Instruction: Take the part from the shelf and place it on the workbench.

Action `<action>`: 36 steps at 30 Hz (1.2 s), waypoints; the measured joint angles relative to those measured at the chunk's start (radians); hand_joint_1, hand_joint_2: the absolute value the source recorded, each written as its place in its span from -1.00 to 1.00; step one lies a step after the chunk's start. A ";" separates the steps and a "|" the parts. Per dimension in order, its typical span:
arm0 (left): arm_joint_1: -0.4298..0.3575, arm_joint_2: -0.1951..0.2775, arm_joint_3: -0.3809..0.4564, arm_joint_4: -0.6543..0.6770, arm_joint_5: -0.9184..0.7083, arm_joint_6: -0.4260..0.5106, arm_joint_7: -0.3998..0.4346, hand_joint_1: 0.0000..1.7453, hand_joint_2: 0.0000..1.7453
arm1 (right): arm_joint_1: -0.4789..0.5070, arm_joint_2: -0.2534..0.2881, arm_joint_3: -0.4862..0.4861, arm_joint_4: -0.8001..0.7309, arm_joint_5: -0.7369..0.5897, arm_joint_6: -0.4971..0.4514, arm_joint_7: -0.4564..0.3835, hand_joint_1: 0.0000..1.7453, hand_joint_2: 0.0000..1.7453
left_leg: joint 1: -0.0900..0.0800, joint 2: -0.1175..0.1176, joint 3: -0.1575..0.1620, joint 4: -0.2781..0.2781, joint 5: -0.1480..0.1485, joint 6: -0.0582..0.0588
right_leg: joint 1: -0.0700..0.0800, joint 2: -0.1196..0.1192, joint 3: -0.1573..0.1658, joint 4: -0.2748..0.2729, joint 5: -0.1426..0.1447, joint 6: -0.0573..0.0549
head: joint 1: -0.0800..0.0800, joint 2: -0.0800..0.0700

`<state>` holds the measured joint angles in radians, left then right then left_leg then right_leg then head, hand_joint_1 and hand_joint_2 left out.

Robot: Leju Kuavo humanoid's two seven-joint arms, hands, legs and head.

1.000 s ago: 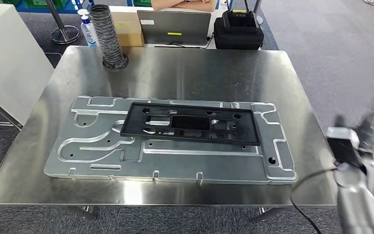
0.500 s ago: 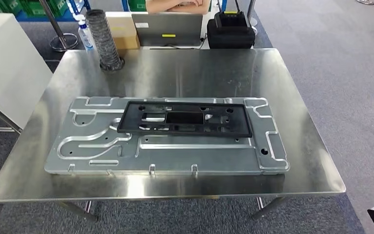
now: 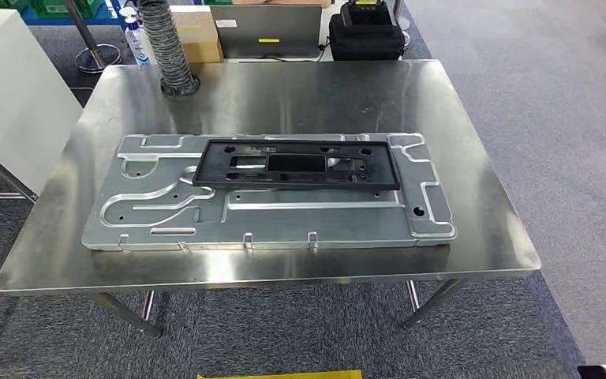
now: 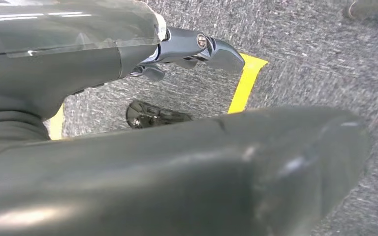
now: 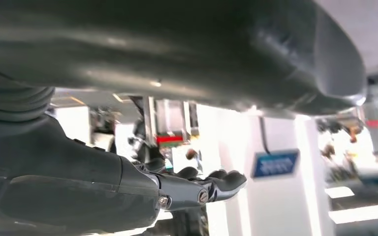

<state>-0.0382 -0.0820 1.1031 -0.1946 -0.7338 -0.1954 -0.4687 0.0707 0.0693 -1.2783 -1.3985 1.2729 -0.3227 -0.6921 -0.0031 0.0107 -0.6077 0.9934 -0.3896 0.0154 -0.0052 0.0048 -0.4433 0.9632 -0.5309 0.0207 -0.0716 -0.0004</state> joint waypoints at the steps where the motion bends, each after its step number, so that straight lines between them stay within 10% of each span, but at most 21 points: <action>1: 0.000 -0.002 0.003 0.000 -0.002 0.002 0.000 -1.00 -1.00 | -0.009 0.000 -0.013 0.041 0.036 -0.011 0.006 -1.00 -1.00 | 0.001 0.000 -0.001 -0.003 0.009 -0.006 | 0.002 0.000 -0.004 -0.004 0.007 -0.007 | 0.000 0.000; 3: 0.002 -0.003 0.007 0.000 -0.007 0.007 0.001 -1.00 -1.00 | -0.029 -0.001 -0.041 0.147 0.109 -0.030 0.027 -1.00 -1.00 | 0.005 -0.002 -0.009 0.008 -0.003 -0.019 | 0.001 -0.003 -0.017 -0.009 0.027 -0.022 | 0.000 0.000; 8: 0.005 -0.007 0.013 0.000 -0.019 0.010 0.010 -1.00 -1.00 | -0.069 -0.003 -0.111 0.461 0.174 -0.032 0.126 -1.00 -1.00 | 0.009 -0.005 -0.064 0.264 -0.205 -0.034 | 0.001 -0.007 -0.081 -0.006 0.078 -0.042 | 0.000 0.000; 10: 0.005 -0.006 0.017 0.000 -0.020 0.010 0.018 -1.00 -1.00 | -0.084 -0.006 -0.137 0.592 0.180 -0.012 0.208 -1.00 -1.00 | 0.009 -0.005 -0.027 0.272 -0.182 -0.034 | 0.002 -0.007 -0.114 0.004 0.096 -0.041 | 0.000 0.000; 15: 0.001 0.000 0.029 -0.001 -0.030 0.005 0.044 -1.00 -1.00 | -0.109 -0.001 -0.185 0.886 0.175 0.055 0.439 -1.00 -1.00 | 0.000 -0.006 0.178 -0.028 -0.140 -0.016 | 0.003 -0.007 -0.165 0.026 0.131 -0.023 | 0.000 0.000; 18: 0.000 0.003 0.029 -0.002 -0.054 -0.005 0.062 -1.00 -1.00 | -0.123 0.012 -0.210 0.990 0.163 0.116 0.526 -1.00 -1.00 | 0.003 -0.003 0.167 -0.044 -0.120 0.000 | 0.002 -0.004 -0.174 0.029 0.137 -0.008 | 0.000 0.000; 22: -0.002 0.011 0.021 -0.002 -0.096 -0.020 0.084 -1.00 -1.00 | -0.132 0.043 -0.221 1.084 0.171 0.190 0.577 -1.00 -1.00 | 0.007 0.003 0.124 -0.043 -0.081 0.018 | -0.006 -0.003 -0.233 0.224 -0.029 0.012 | 0.000 0.000; 24: -0.001 0.016 0.011 -0.002 -0.119 -0.025 0.091 -1.00 -1.00 | -0.138 0.056 -0.222 1.116 0.175 0.220 0.579 -1.00 -1.00 | 0.007 0.004 0.093 -0.033 -0.064 0.015 | -0.010 -0.004 -0.243 0.319 -0.057 0.018 | 0.000 0.000; 27: -0.001 0.024 -0.004 -0.002 -0.140 -0.029 0.090 -1.00 -1.00 | -0.145 0.067 -0.223 1.142 0.181 0.244 0.577 -1.00 -1.00 | 0.008 0.004 0.053 -0.014 -0.047 0.006 | -0.014 -0.004 -0.129 0.195 0.008 0.016 | 0.000 0.000; 30: -0.004 0.032 -0.019 -0.002 -0.154 -0.040 0.078 -1.00 -1.00 | -0.153 0.074 -0.223 1.158 0.178 0.250 0.583 -1.00 -1.00 | 0.006 0.004 0.031 0.001 -0.032 -0.011 | -0.007 -0.004 -0.024 0.022 0.011 0.002 | 0.000 0.000; 33: -0.009 0.040 -0.033 -0.002 -0.178 -0.055 0.071 -1.00 -1.00 | -0.155 0.082 -0.227 1.169 0.164 0.259 0.593 -1.00 -1.00 | 0.007 0.002 0.019 0.005 -0.024 -0.030 | -0.005 -0.006 -0.034 0.006 0.024 -0.020 | 0.000 0.000; 36: -0.012 0.044 -0.053 -0.002 -0.204 -0.061 0.073 -1.00 -1.00 | -0.158 0.088 -0.234 1.176 0.154 0.282 0.604 -1.00 -1.00 | 0.012 -0.002 -0.022 0.117 -0.136 -0.041 | -0.006 -0.011 -0.068 0.002 0.057 -0.043 | 0.000 0.000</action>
<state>-0.0498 -0.0382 1.0502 -0.1961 -0.9383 -0.2565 -0.3957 -0.0877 0.1574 -1.5123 -0.2223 1.4274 -0.0411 -0.0884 0.0087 0.0085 -0.6296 1.1107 -0.5259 -0.0254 -0.0111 -0.0060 -0.5113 0.9652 -0.4743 -0.0220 -0.0717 -0.0004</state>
